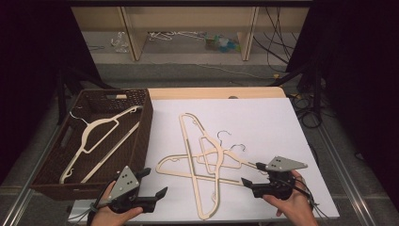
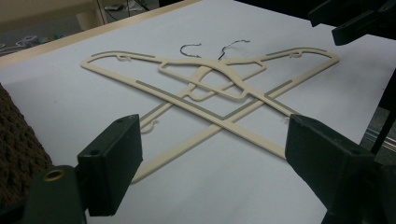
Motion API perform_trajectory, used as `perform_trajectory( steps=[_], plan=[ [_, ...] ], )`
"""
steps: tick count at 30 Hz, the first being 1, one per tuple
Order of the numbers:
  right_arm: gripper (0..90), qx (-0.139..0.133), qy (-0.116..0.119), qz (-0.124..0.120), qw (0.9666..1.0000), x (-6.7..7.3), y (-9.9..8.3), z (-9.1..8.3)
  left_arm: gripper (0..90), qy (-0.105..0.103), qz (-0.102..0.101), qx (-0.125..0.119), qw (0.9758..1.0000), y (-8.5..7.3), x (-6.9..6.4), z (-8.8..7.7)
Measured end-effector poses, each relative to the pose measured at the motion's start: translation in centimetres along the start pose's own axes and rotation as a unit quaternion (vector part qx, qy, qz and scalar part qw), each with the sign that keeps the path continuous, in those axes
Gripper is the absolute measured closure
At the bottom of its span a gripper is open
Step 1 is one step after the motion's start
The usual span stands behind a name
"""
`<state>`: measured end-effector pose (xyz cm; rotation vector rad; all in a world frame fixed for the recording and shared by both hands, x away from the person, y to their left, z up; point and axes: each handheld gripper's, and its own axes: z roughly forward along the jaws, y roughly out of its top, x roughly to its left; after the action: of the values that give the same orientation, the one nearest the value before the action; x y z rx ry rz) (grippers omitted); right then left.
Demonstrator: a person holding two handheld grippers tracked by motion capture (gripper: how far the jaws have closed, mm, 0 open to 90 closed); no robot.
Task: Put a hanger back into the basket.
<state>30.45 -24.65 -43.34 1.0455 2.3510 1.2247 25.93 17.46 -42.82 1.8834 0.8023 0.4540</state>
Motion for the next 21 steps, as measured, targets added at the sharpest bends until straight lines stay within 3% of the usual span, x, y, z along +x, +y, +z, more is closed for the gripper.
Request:
perform_trajectory(
  steps=[7,12,15,16,19,20,21],
  plan=[
    [23.4,0.029,0.005,0.001,0.9996,2.5,0.7,3.0,19.0,-0.002,0.002,0.007,1.0,-0.3,0.0,0.3],
    [28.5,0.072,0.008,-0.002,0.9974,4.6,1.1,5.2,19.0,-0.002,0.005,0.011,0.9999,-0.4,-0.1,0.4],
    [37.5,0.077,0.006,-0.011,0.997,5.1,1.0,6.7,19.0,-0.001,0.004,0.01,0.9999,-0.4,-0.1,0.3],
    [37.7,0.094,0.005,-0.007,0.9956,5.3,1.2,6.9,19.1,-0.002,0.005,0.01,0.9999,-0.4,-0.1,0.3],
    [41.5,0.105,-0.001,-0.009,0.9944,5.4,1.3,8.0,19.1,-0.002,0.007,0.012,0.9999,-0.4,-0.1,0.3],
    [42.1,0.098,-0.008,-0.01,0.9951,5.4,1.2,8.4,19.1,-0.005,0.008,0.012,0.9999,-0.5,-0.1,0.4],
    [42.5,0.108,-0.007,0.004,0.9941,5.7,1.3,8.6,19.1,-0.01,0.008,0.013,0.9998,-0.5,-0.1,0.4]
  ],
)
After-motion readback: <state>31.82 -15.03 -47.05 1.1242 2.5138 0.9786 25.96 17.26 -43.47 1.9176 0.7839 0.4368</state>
